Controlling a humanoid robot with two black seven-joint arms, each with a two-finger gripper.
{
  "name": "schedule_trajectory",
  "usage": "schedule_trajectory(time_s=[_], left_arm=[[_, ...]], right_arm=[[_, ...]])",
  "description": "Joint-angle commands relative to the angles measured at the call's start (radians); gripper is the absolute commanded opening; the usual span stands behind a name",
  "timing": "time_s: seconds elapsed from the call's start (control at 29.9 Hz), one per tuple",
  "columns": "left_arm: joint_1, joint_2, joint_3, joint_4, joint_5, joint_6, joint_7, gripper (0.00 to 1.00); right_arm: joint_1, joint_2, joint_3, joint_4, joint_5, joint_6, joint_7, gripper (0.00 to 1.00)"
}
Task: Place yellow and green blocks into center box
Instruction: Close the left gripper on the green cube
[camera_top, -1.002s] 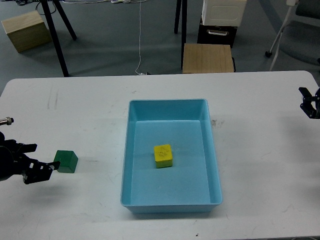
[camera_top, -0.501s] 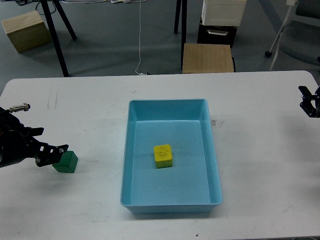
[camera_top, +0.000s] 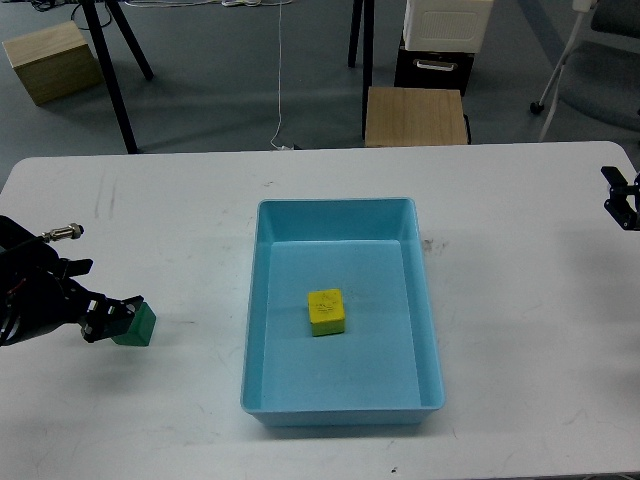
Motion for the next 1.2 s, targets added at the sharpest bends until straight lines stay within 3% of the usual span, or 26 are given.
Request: schedule_trajectory(time_s=[0.0, 1.17], left_arm=[[0.005, -0.041, 0.024, -0.001, -0.001, 0.0, 0.0, 1.0], [0.006, -0.137, 0.083, 0.189, -0.009, 0.0, 0.0, 1.0]], right_arm=[[0.0, -0.001, 0.0, 0.0, -0.002, 0.0, 0.0, 1.0], [-0.005, -0.017, 0.0, -0.003, -0.002, -0.005, 0.0, 1.0]])
